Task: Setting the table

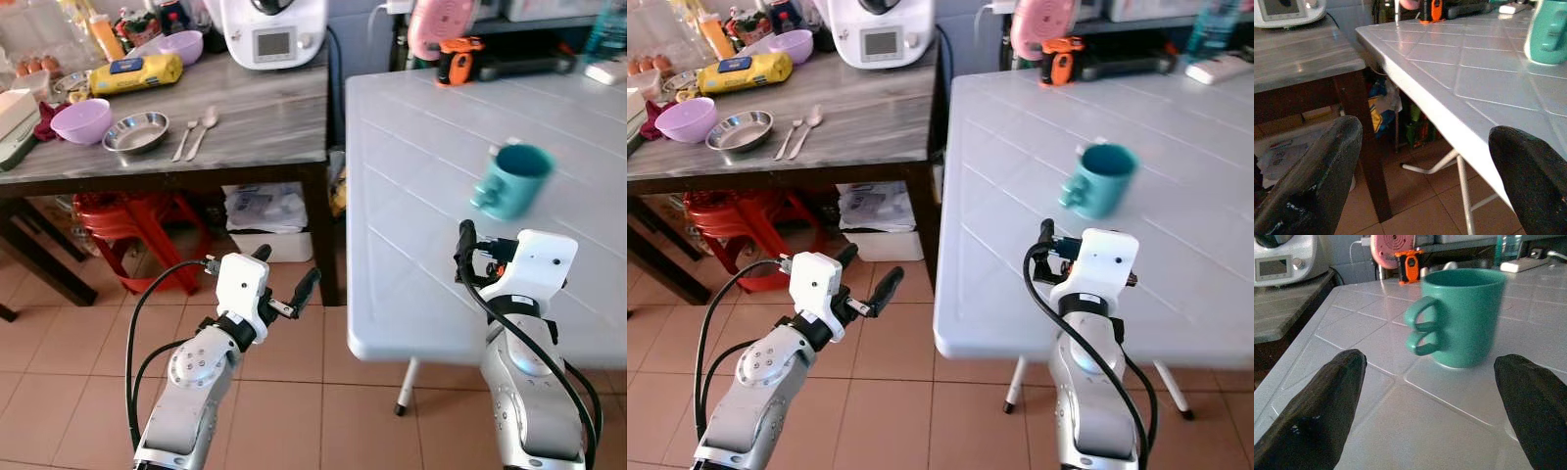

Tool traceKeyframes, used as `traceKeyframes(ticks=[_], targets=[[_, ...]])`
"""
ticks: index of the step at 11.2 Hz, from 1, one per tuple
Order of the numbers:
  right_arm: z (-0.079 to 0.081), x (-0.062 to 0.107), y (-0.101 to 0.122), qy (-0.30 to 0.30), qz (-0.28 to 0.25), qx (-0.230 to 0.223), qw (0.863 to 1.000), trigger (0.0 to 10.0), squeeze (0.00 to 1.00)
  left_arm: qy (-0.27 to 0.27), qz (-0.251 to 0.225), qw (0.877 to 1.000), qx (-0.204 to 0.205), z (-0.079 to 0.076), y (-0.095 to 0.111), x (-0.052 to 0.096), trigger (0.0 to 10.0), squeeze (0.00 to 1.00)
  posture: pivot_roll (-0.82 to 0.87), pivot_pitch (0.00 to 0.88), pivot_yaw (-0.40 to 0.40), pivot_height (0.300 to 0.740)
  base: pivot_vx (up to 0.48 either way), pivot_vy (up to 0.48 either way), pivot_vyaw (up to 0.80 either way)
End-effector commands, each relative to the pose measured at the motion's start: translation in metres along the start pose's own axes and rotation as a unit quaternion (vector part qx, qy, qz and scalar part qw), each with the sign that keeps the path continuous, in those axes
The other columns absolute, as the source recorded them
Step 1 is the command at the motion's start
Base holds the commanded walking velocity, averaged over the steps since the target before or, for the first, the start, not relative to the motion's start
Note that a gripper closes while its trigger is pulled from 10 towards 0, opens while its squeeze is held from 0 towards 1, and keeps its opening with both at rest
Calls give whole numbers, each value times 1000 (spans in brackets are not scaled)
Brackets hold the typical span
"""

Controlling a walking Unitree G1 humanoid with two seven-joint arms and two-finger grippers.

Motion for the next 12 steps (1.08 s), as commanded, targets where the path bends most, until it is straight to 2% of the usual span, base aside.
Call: traceKeyframes(ticks=[1,3,8,12], targets=[[4,1,-2,4,3,-1,1000,10000,0,4,4,1000,-6,4,0,5,10000,0,-84,113,141,740,300,0,0],[4,2,-2,2,3,-2,1000,10000,0,4,6,1000,-8,4,0,5,10000,0,-86,115,143,740,293,0,0],[1,4,-4,-14,5,6,1000,10000,0,-1,14,1000,1,2,-4,8,10000,0,-86,121,144,740,0,0,0],[-8,-3,-3,-49,5,21,999,10000,0,-46,30,998,25,-9,-11,17,10000,0,-86,153,144,740,0,0,0]])
Point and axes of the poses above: a point about 5 cm out from each wrist's last joint towards the gripper, its own x axis pointing back from the gripper into the wrist, its own y axis along the axis of the wrist's last joint, z = x × y, the point moved 4 cm from there along -x, pointing out of the wrist towards the gripper, and after that the axes turned 5 degrees about x, right-handed, at the moved point
